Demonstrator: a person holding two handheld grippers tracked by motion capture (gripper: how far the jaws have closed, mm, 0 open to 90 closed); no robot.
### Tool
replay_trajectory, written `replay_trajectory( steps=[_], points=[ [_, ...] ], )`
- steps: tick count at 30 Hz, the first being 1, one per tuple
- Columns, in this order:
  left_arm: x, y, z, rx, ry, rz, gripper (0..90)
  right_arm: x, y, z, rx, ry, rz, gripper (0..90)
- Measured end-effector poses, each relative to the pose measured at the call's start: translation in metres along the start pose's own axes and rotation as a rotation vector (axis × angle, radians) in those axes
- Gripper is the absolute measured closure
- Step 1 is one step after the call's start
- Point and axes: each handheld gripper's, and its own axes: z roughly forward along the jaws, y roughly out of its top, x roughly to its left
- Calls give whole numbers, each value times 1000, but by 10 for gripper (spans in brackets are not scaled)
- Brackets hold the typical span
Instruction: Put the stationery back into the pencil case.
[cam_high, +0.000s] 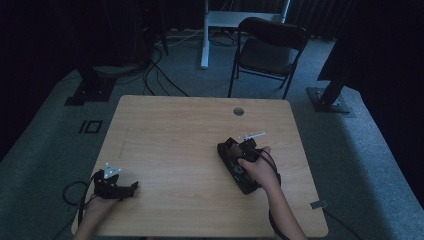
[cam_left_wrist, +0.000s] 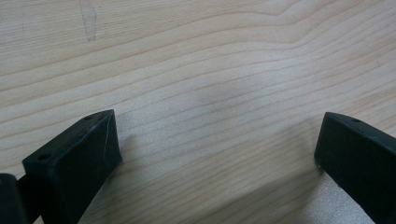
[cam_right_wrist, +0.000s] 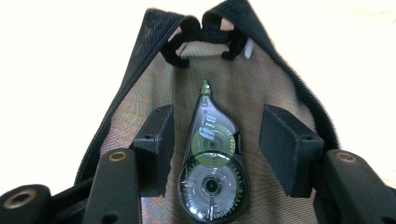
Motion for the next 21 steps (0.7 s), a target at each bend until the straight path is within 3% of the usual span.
replay_trajectory(
  steps=[14,21],
  points=[
    [0,0,0,0,0,0,2,-2,-9,-16,-104,44,-1,401],
    [0,0,0,0,0,0,2,0,-13,-34,-171,60,-21,388]
  ],
)
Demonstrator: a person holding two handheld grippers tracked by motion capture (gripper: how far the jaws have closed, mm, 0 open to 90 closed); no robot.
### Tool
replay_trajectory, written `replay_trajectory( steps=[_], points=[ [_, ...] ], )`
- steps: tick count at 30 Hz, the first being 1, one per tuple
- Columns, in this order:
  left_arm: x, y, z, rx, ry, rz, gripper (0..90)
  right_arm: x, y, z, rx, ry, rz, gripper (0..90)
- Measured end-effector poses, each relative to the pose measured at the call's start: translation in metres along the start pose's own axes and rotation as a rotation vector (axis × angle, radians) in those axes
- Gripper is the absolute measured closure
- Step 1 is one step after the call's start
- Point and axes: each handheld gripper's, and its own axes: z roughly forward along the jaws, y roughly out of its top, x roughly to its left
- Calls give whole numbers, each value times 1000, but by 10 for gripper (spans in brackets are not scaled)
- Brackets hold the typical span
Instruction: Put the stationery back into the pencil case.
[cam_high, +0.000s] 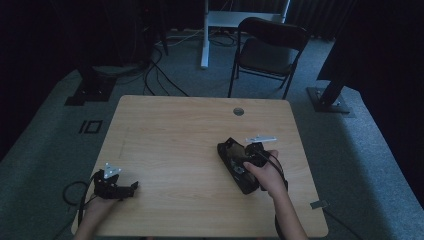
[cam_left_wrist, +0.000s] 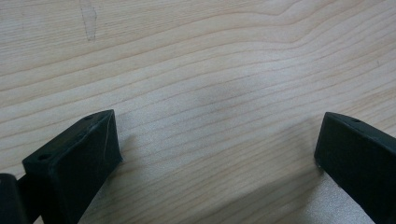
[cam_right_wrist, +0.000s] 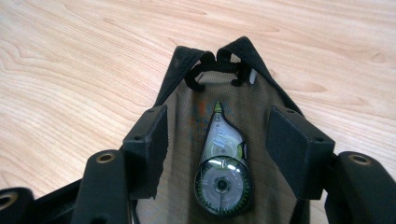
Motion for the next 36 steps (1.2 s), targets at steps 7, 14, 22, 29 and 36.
replay_trajectory(
  steps=[7,14,22,29,36],
  points=[
    [0,0,0,0,0,0,2,0,1,-15,-43,10,-9,383],
    [0,0,0,0,0,0,2,-8,-3,-25,-69,-5,4,376],
    [0,0,0,0,0,0,2,-24,-13,-35,-99,-30,18,358],
    [0,0,0,0,0,0,2,-36,-22,-41,-133,-41,25,346],
    [0,0,0,0,0,0,2,-52,-37,-46,-166,-53,64,324]
  ],
)
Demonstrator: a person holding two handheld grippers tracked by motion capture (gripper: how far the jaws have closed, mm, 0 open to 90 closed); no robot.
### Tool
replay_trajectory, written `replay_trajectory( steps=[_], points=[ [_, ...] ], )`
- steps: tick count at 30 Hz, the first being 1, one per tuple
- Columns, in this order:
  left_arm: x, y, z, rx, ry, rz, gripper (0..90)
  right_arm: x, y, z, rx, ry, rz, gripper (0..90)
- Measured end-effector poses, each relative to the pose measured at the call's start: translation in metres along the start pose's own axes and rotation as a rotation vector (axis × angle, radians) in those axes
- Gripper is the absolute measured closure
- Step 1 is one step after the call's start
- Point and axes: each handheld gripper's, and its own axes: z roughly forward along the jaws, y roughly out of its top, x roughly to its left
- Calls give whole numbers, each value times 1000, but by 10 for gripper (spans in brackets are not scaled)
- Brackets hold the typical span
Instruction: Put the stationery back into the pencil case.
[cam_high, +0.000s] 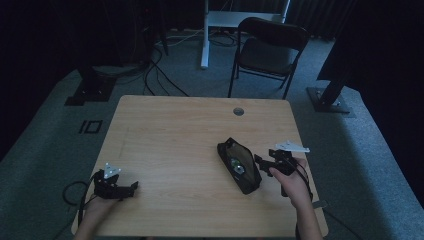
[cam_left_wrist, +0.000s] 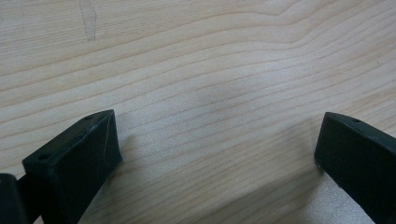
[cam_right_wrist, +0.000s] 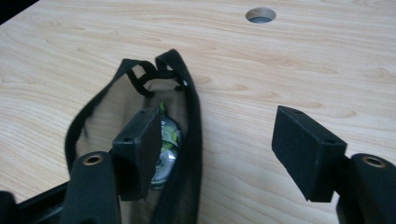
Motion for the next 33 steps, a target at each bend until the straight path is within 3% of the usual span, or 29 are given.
replay_trajectory(
  steps=[13,21,33],
  points=[
    [0,0,0,0,0,1,2,-35,-36,2,24,-92,40,294],
    [0,0,0,0,1,2,2,-41,-55,8,40,-117,17,254],
    [0,0,0,0,1,1,2,-48,-82,14,68,-175,23,229]
  ],
)
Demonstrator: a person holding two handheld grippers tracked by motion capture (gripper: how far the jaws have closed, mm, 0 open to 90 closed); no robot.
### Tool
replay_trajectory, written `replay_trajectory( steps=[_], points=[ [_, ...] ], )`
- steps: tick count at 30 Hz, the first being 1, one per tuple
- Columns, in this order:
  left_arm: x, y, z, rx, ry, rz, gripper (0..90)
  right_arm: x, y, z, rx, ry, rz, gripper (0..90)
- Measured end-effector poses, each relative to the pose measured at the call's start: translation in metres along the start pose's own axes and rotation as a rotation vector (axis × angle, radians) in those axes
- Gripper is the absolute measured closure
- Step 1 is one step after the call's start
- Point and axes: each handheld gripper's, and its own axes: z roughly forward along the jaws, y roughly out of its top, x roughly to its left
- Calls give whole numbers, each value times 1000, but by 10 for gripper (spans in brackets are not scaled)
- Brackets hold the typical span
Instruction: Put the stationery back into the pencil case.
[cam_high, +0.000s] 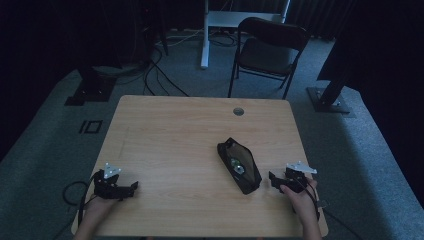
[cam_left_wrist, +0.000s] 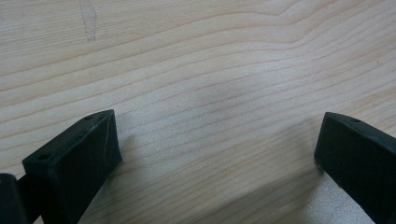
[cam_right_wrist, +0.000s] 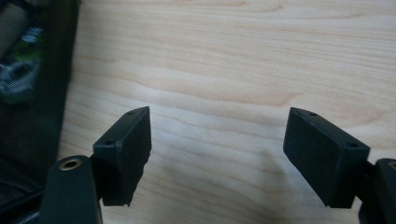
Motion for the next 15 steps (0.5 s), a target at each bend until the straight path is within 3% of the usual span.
replay_trajectory(
  steps=[8,15],
  points=[
    [0,0,0,0,0,0,2,-5,-9,-1,20,-82,-29,227],
    [0,0,0,0,0,0,2,-7,-11,-2,31,-80,17,219]
  ],
)
